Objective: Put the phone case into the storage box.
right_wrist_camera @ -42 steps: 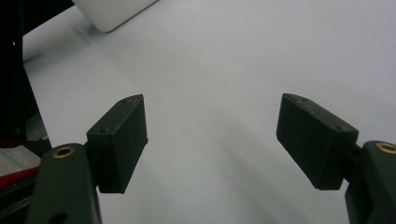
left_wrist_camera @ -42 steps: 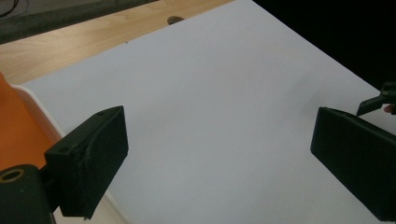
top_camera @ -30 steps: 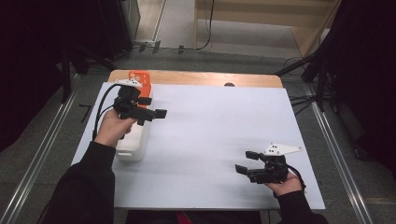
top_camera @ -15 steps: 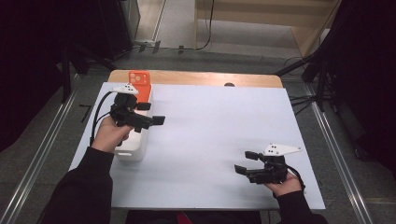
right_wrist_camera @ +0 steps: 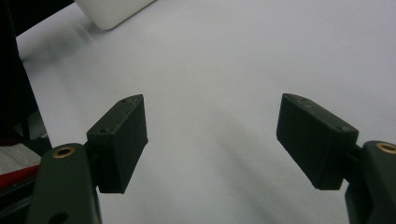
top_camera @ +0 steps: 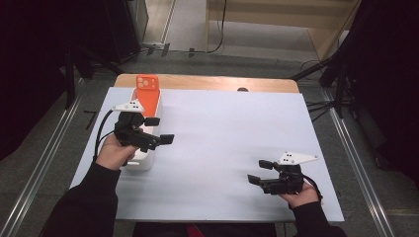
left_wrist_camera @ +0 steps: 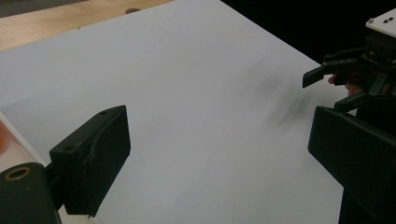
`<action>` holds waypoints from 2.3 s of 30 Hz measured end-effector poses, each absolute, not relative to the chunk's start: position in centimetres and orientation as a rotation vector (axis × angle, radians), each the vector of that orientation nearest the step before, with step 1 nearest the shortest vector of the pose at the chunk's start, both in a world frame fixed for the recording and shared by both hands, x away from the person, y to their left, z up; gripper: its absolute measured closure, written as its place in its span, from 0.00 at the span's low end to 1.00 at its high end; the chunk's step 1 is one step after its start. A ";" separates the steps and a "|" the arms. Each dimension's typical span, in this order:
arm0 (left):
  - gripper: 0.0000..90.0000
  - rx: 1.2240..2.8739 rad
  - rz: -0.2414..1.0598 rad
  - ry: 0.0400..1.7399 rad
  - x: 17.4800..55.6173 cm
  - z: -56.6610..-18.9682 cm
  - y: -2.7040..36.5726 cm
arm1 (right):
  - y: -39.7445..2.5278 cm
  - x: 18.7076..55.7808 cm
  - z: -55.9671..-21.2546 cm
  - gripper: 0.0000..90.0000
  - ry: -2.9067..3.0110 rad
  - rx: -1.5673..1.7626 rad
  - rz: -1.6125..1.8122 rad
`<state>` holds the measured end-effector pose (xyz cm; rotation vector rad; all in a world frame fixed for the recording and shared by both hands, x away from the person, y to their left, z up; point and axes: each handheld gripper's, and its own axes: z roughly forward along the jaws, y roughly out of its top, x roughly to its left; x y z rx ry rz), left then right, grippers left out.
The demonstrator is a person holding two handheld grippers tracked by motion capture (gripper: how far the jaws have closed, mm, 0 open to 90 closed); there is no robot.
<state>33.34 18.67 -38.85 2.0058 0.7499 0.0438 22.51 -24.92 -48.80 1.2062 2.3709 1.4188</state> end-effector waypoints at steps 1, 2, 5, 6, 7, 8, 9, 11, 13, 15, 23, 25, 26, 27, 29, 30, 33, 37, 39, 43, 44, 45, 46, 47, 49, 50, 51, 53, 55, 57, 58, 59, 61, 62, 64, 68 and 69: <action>0.07 2.004 0.043 0.752 33.2 -38.9 18.7 | -24.9 22.5 -48.8 0.26 2.373 1.210 1.418; 0.07 2.009 0.046 0.750 33.2 -39.0 18.7 | -24.9 22.5 -48.8 0.26 2.374 1.207 1.417; 0.07 2.011 0.057 0.748 32.9 -39.3 18.9 | -24.9 22.5 -48.8 0.26 2.374 1.208 1.417; 0.07 2.008 0.060 0.747 32.8 -39.4 18.9 | -24.9 22.5 -48.8 0.26 2.373 1.210 1.419; 0.07 2.010 0.061 0.738 32.7 -39.5 18.9 | -24.9 22.5 -48.7 0.26 2.371 1.207 1.420; 0.07 2.007 0.062 0.731 32.6 -39.6 18.9 | -24.9 22.5 -48.7 0.26 2.370 1.205 1.419; 0.07 2.007 0.060 0.728 32.4 -39.7 19.0 | -24.9 22.5 -48.7 0.26 2.373 1.203 1.414; 0.07 2.010 0.065 0.724 32.1 -39.9 18.9 | -24.9 22.5 -48.7 0.26 2.376 1.196 1.412; 0.07 2.011 0.065 0.721 31.9 -40.2 18.9 | -24.8 22.5 -48.7 0.26 2.375 1.205 1.413; 0.07 2.012 0.069 0.713 31.7 -40.4 18.8 | -24.7 22.5 -48.7 0.26 2.380 1.198 1.406; 0.07 2.007 0.076 0.686 30.9 -41.4 19.0 | -24.5 22.5 -48.8 0.26 2.393 1.187 1.397; 0.07 2.010 0.077 0.683 30.7 -41.7 19.0 | -24.5 22.5 -48.8 0.26 2.394 1.187 1.399; 0.07 2.013 0.079 0.679 30.6 -41.8 19.0 | -24.4 22.5 -48.8 0.26 2.393 1.188 1.399; 0.07 2.018 0.076 0.673 30.4 -41.9 19.0 | -24.4 22.5 -48.8 0.26 2.393 1.190 1.400; 0.07 2.012 0.087 0.653 30.1 -42.1 19.1 | -24.4 22.5 -48.8 0.26 2.398 1.191 1.405; 0.07 2.005 0.085 0.652 29.9 -42.2 19.1 | -24.3 22.5 -48.8 0.26 2.400 1.191 1.404; 0.07 2.015 0.089 0.646 29.6 -42.6 19.0 | -24.3 22.5 -48.8 0.26 2.407 1.181 1.403; 0.07 2.038 0.074 0.616 29.3 -42.9 18.8 | -24.2 22.5 -48.8 0.26 2.412 1.179 1.401; 0.07 2.054 0.077 0.606 29.2 -43.1 18.6 | -24.2 22.5 -48.8 0.26 2.413 1.184 1.397; 0.07 2.069 0.070 0.599 28.9 -43.5 18.4 | -24.2 22.5 -48.8 0.26 2.416 1.180 1.398; 0.07 2.076 0.073 0.597 28.8 -43.5 18.4 | -24.2 22.5 -48.9 0.26 2.415 1.179 1.399; 0.07 2.078 0.075 0.595 28.7 -43.6 18.4 | -24.2 22.5 -48.9 0.26 2.415 1.177 1.399; 0.07 2.076 0.071 0.595 28.7 -43.7 18.4 | -24.2 22.5 -48.9 0.26 2.414 1.180 1.400; 0.07 2.079 0.066 0.596 28.6 -43.8 18.4 | -24.3 22.5 -48.9 0.26 2.414 1.175 1.401; 0.07 2.087 0.062 0.597 28.5 -44.1 18.4 | -24.3 22.4 -48.8 0.26 2.413 1.178 1.399; 0.07 2.094 0.062 0.597 28.4 -44.2 18.3 | -24.3 22.4 -48.8 0.26 2.414 1.176 1.399; 0.07 2.100 0.061 0.595 28.3 -44.3 18.4 | -24.3 22.4 -48.8 0.26 2.413 1.176 1.397; 0.07 2.101 0.061 0.597 28.2 -44.6 18.4 | -24.3 22.4 -48.8 0.26 2.411 1.174 1.400; 0.07 2.093 0.069 0.597 27.9 -44.7 18.5 | -24.3 22.4 -48.8 0.26 2.413 1.176 1.401; 0.07 2.095 0.065 0.591 27.6 -44.9 18.6 | -24.3 22.4 -48.8 0.26 2.416 1.172 1.401; 0.07 2.099 0.069 0.590 27.5 -45.0 18.6 | -24.2 22.4 -48.8 0.26 2.421 1.176 1.400; 0.07 2.103 0.071 0.586 27.3 -45.1 18.6 | -24.2 22.4 -48.8 0.26 2.423 1.170 1.397; 0.07 2.108 0.070 0.580 27.1 -45.2 18.7 | -24.0 22.4 -48.8 0.26 2.429 1.167 1.396; 0.07 2.112 0.067 0.577 27.0 -45.3 18.7 | -23.9 22.4 -48.8 0.26 2.428 1.159 1.397; 0.07 2.120 0.070 0.574 26.8 -45.4 18.8 | -23.7 22.3 -48.8 0.26 2.439 1.152 1.394; 0.07 2.130 0.079 0.577 26.4 -45.6 19.0 | -23.7 22.3 -48.9 0.26 2.441 1.153 1.391; 0.07 2.129 0.080 0.574 26.3 -45.7 19.0 | -23.7 22.3 -48.8 0.26 2.440 1.155 1.392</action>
